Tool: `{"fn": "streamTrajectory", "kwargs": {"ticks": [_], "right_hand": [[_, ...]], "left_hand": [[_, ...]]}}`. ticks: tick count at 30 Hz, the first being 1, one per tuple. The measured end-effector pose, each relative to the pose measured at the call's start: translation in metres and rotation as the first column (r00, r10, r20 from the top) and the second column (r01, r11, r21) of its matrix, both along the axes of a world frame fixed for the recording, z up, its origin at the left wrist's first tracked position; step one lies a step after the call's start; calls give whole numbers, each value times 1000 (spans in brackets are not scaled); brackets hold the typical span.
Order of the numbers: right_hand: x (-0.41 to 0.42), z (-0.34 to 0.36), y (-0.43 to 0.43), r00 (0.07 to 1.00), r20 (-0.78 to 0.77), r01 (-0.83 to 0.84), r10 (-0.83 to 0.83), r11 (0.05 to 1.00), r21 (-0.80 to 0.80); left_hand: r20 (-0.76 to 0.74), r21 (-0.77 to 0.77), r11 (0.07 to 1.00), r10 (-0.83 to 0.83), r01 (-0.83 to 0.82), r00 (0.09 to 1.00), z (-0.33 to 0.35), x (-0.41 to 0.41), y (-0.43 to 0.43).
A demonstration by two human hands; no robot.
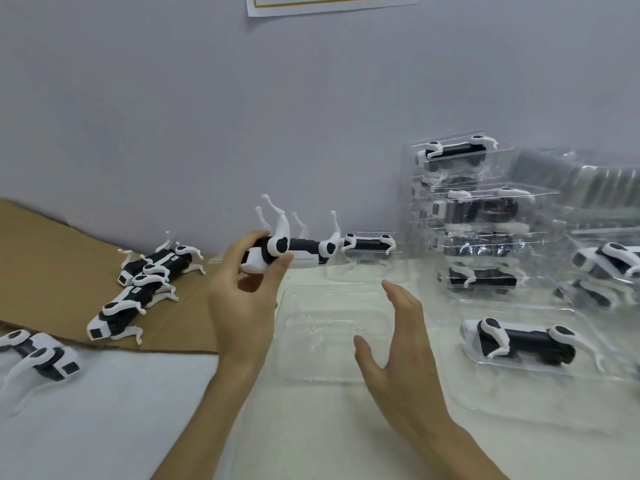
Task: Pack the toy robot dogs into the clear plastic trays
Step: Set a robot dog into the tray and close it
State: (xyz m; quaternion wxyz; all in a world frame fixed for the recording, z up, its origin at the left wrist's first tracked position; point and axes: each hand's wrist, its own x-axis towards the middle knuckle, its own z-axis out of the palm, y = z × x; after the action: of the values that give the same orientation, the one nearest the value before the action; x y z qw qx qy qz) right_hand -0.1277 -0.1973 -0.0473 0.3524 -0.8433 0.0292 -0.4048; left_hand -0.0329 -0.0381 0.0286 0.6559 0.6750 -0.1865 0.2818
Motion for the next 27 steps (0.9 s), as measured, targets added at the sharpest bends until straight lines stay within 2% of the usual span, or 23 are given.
{"fn": "streamTrajectory", "kwargs": {"ticks": [2, 4, 7, 9, 12, 15, 17, 20, 23, 25, 27], "right_hand": [[-2, 1, 0, 999, 45, -4, 5, 1000, -19], [-3, 3, -1, 995, 99, 31, -19, 993, -113], [-1, 3, -7, 983, 185, 55, -5, 962, -267], [2, 3, -14, 974, 224, 72, -3, 951, -300], [4, 3, -21, 977, 215, 66, 1, 949, -307], [3, 6, -19, 982, 188, 18, 21, 979, -203], [1, 8, -17, 983, 180, -15, 29, 997, -79], [-2, 11, -19, 981, 194, -52, 31, 993, 107], [-4, 15, -24, 977, 213, -58, 16, 979, 193], [-5, 17, -26, 978, 208, -57, 2, 964, 260], [-6, 18, -28, 982, 191, -82, 15, 932, 354]], "left_hand": [[5, -42, 997, -61, 62, 998, 2, -16, -7], [-7, -36, 996, -81, 81, 997, -2, -27, -12], [-99, -27, 991, -131, 129, 986, -12, -30, -15], [-154, -42, 981, -194, 190, 969, -18, -28, -16], [-86, -62, 987, -153, 148, 984, -26, -27, -15], [65, -2, 996, 85, -85, 994, -44, -18, -5], [58, 126, 981, 140, -146, 989, -63, -9, 3], [-144, 232, 973, 19, 15, 989, -81, 1, 10], [-316, 147, 977, -101, 154, 943, -84, 4, 12], [-337, 137, 974, -125, 180, 933, -86, 3, 13], [-293, 186, 967, -114, 174, 949, -88, 1, 11]]}}
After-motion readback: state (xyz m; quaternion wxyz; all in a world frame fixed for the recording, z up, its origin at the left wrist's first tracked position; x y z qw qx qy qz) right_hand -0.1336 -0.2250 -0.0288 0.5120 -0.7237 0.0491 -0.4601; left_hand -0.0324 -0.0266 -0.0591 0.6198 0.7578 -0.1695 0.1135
